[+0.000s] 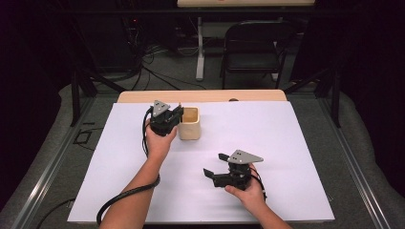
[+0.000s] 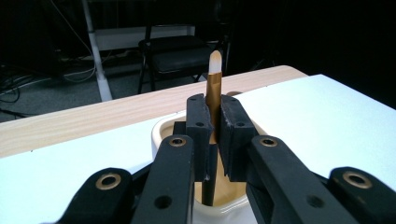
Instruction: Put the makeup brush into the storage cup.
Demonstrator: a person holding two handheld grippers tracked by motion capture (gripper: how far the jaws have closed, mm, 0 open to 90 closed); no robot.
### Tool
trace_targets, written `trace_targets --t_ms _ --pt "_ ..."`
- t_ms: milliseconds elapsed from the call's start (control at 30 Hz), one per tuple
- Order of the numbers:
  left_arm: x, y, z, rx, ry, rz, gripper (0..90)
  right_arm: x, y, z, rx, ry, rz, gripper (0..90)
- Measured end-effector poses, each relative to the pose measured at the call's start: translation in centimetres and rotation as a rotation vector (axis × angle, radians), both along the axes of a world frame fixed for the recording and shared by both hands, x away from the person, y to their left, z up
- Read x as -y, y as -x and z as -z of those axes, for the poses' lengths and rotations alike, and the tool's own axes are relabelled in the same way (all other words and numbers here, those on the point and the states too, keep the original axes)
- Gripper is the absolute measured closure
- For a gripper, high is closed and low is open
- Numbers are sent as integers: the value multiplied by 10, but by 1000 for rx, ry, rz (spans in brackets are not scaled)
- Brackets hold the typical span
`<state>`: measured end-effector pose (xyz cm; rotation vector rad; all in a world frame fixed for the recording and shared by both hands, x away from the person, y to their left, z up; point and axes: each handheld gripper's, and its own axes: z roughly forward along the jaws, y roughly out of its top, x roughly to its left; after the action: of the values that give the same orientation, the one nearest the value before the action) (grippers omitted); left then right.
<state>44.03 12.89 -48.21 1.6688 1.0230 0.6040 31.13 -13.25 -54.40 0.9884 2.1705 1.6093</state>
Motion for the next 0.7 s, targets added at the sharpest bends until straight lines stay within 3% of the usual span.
trace_targets --t_ms 700 --pt "0 2 9 -12 2 1 833 -1 0 1 1 0 -7 162"
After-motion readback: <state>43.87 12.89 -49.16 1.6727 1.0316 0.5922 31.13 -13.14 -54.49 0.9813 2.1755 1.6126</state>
